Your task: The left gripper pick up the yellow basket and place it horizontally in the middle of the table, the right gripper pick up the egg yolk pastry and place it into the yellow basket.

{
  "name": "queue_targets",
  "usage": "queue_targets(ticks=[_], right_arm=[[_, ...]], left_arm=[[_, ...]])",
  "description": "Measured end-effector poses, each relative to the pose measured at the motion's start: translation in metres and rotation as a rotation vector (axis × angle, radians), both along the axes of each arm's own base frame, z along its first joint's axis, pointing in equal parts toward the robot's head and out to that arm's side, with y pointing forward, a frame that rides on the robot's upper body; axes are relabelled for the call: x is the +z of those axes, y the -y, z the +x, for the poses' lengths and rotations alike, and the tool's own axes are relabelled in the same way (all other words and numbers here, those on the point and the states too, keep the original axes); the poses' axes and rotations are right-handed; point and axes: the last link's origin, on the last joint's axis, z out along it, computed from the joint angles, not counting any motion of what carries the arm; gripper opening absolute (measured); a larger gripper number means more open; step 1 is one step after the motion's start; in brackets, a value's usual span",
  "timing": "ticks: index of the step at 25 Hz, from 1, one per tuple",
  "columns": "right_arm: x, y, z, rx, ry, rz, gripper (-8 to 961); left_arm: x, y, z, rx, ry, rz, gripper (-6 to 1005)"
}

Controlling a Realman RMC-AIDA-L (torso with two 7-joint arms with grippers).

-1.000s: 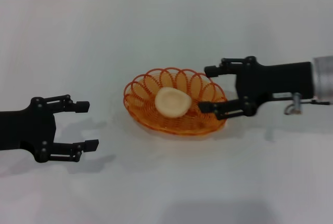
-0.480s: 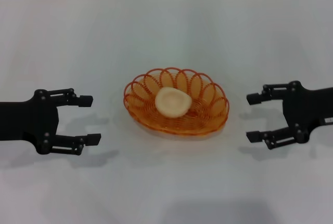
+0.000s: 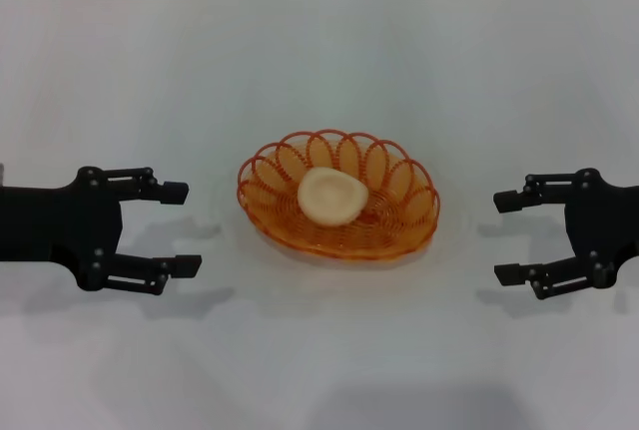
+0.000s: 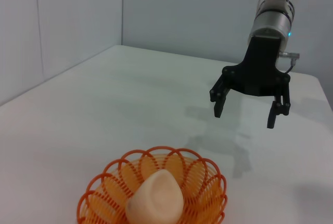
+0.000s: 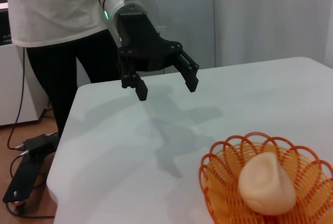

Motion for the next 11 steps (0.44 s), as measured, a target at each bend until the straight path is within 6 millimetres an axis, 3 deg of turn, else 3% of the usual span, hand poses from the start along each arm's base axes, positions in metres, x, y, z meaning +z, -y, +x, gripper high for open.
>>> queue_targets(ticks=[11], right_arm=[[0.0056,0.0017,0.0012,0.011,-0.008,-0.002,827]], left_arm=[[-0.0057,-0.0041,0.0076,-0.013,-0.022,-0.052,848]])
